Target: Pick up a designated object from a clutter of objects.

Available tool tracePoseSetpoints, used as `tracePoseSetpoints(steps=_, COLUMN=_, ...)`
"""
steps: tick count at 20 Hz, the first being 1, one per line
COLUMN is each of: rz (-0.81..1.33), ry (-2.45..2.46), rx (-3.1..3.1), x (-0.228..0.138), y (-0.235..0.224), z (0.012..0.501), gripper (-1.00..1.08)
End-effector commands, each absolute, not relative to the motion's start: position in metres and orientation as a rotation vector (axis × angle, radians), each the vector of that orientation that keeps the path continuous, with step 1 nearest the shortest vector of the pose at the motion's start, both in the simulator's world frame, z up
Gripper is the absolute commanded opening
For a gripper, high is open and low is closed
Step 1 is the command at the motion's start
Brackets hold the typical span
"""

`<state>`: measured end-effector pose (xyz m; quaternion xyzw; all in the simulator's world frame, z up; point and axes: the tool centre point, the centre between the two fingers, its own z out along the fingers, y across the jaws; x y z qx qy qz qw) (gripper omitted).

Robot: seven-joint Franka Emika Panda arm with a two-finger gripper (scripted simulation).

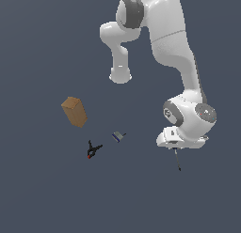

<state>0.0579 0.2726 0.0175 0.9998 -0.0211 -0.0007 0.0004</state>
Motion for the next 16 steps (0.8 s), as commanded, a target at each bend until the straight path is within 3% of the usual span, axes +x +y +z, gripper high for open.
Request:
tracePoseSetpoints(steps=1, rz=0.000, ry=-0.067, rx=3.141, x=0.057, y=0.271, z=0.022, gripper=-1.00)
tracePoseSetpoints(steps=16, rz=0.000, ry=-0.067, rx=3.139, x=0.028, y=0.230, z=0.101, gripper=-1.00)
